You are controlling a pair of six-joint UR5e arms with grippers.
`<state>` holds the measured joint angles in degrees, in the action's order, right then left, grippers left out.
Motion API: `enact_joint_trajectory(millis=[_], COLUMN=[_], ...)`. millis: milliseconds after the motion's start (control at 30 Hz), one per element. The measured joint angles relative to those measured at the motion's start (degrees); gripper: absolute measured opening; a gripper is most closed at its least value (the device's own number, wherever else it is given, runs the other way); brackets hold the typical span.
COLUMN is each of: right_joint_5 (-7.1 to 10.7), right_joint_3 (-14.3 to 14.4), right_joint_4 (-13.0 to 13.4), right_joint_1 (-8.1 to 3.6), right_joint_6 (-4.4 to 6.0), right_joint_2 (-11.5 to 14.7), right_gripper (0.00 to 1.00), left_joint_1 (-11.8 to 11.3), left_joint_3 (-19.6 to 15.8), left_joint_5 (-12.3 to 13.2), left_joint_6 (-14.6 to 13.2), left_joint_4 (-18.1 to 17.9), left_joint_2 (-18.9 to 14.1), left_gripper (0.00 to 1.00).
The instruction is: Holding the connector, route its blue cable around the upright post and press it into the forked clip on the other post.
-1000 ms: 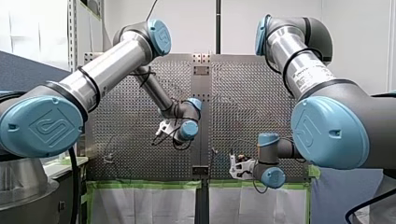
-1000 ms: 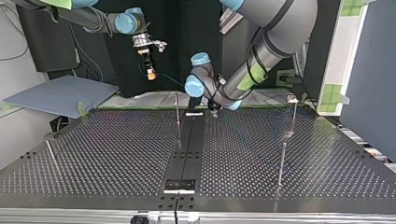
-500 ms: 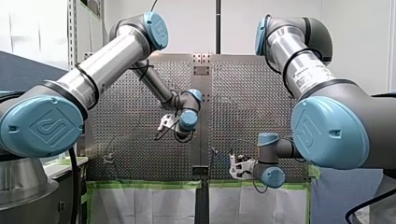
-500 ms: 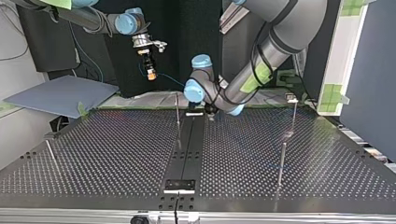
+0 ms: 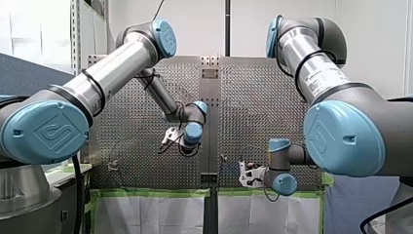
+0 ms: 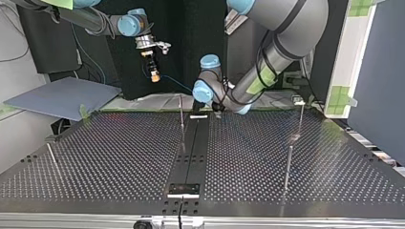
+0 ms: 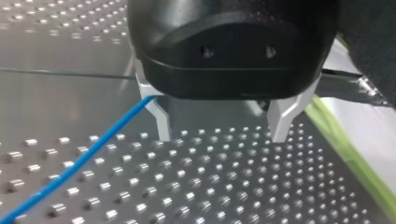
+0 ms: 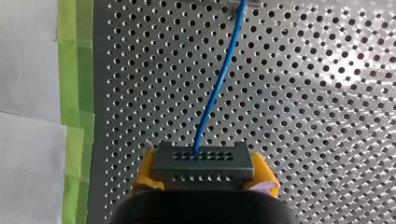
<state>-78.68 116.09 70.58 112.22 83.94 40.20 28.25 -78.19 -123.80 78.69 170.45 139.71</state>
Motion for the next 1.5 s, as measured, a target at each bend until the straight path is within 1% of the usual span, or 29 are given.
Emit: enact_joint_trajectory(millis=[233, 333, 467, 700, 900, 1033, 1100, 1233, 1367, 1500], right_joint_5=[0.19, 0.25, 0.33, 0.34, 0.36, 0.36, 0.39, 0.44, 0.55, 0.61], right_joint_3=[-0.2, -0.2, -0.3, -0.5, -0.6, -1.4, -2.2, -3.3, -3.5, -3.6], right_joint_4=[-0.5, -0.7, -1.1, -1.5, -1.5, -2.2, -2.9, -4.7, -5.1, -5.3], right_joint_1=[-0.08, -0.25, -0.41, -0.61, -0.80, -0.98, -1.12, -1.56, -2.06, -2.55], right_joint_6=[-0.17, -0.21, -0.24, -0.22, 0.07, -0.24, -0.32, -0.34, -0.34, -0.34], right_joint_2=[0.0, 0.0, 0.0, 0.0, 0.0, 0.0, 0.0, 0.0, 0.0, 0.0], right_gripper=[0.00, 0.00, 0.00, 0.00, 0.00, 0.00, 0.00, 0.00, 0.00, 0.00], left_joint_1=[-0.1, -0.1, -0.2, -0.1, 0.2, 0.6, 0.8, 1.1, 1.2, 1.2], left_joint_3=[-0.2, -0.7, -1.4, -2.2, -3.2, -3.9, -4.2, -3.9, -3.6, -3.5], left_joint_5=[1.3, 2.1, 3.0, 4.4, 6.0, 6.4, 6.7, 8.0, 9.7, 11.4], left_joint_6=[0.9, 1.3, 1.7, 2.1, 3.3, 3.9, 4.4, 5.6, 7.4, 9.3], left_joint_4=[-1.1, -2.1, -3.6, -4.4, -5.3, -6.2, -6.8, -7.7, -9.4, -10.9], left_joint_2=[3.1, 3.9, 4.1, 4.2, 4.2, 4.2, 4.4, 5.8, 7.5, 8.2], left_gripper=[1.00, 1.00, 1.00, 1.00, 1.00, 1.00, 1.00, 1.00, 1.00, 1.00])
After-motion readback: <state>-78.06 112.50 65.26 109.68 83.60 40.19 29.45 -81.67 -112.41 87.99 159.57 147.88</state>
